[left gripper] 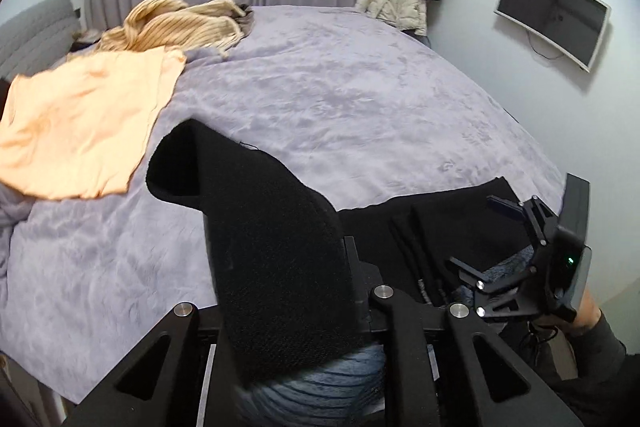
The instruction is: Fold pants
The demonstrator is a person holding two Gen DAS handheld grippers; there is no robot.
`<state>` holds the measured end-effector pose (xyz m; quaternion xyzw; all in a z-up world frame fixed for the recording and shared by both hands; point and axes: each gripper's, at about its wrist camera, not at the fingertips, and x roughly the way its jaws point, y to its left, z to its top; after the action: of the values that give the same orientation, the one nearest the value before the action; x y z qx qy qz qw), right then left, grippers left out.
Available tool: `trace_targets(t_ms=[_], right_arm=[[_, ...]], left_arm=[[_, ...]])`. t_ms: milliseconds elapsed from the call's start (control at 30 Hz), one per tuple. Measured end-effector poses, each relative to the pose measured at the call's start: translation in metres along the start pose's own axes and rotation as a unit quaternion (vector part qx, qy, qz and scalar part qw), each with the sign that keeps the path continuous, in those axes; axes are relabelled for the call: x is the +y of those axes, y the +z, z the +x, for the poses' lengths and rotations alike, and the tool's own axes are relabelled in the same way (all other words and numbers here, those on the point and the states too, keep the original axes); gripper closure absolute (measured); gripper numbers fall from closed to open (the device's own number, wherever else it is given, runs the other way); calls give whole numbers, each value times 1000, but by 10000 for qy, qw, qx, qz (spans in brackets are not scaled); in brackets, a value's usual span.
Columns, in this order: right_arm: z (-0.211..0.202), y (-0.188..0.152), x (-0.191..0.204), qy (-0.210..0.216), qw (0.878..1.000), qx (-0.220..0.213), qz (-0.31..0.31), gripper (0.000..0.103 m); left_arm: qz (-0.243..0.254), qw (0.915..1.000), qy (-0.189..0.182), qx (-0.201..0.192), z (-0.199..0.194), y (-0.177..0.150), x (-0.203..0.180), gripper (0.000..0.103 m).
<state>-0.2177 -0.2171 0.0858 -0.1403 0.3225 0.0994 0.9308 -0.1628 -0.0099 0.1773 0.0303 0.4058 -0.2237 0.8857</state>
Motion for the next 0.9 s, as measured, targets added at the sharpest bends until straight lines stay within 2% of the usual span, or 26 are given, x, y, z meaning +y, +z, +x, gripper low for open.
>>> trace_targets(t_ms=[100,200,300,433,533,567,633,700,767,800,833,900], right_arm=[[3,-12,-29,-362,9978,131,544,1],[-1,-22,-48,-626,9945,154,826,1],[-14,-33,-74,-853,9903,129,1091,1],[-31,-55,-108,-1244,9831,244,1321,1],[-43,-79,-130,-1441,9763,414,1561,1],[-47,-87,-137,-1465,9739,468,1667,1],[-59,-101,-149,-1376,9703,431,1942,1],[-69,-109,-159,-1210,9673,363,2197,1],[-79,-113,-165,-1043,9667,263,2320,1],[-81,-113,-167,-995,9670,217,2337,1],[-85,-111,-169,-942,9672,142,2355,1],[-90,-108,-174,-811,9656,-33,2470,1]], left_arm=[[459,9988,-147,-65,0,22,-48,85],[962,9941,-492,-114,1,44,-107,85],[1430,9875,-660,37,24,57,-162,85],[1691,9811,-505,796,109,56,-219,84],[1637,9757,-375,1410,172,38,-235,79],[1635,9748,-359,1473,186,32,-238,78],[1725,9740,-470,1393,193,25,-242,57],[1801,9722,-597,1370,176,27,-248,51],[1712,9696,-1110,1353,153,40,-248,51],[1619,9700,-1315,1250,147,51,-254,46],[1506,9715,-1501,1047,130,58,-249,29],[1207,9790,-1585,429,91,74,-227,2]])
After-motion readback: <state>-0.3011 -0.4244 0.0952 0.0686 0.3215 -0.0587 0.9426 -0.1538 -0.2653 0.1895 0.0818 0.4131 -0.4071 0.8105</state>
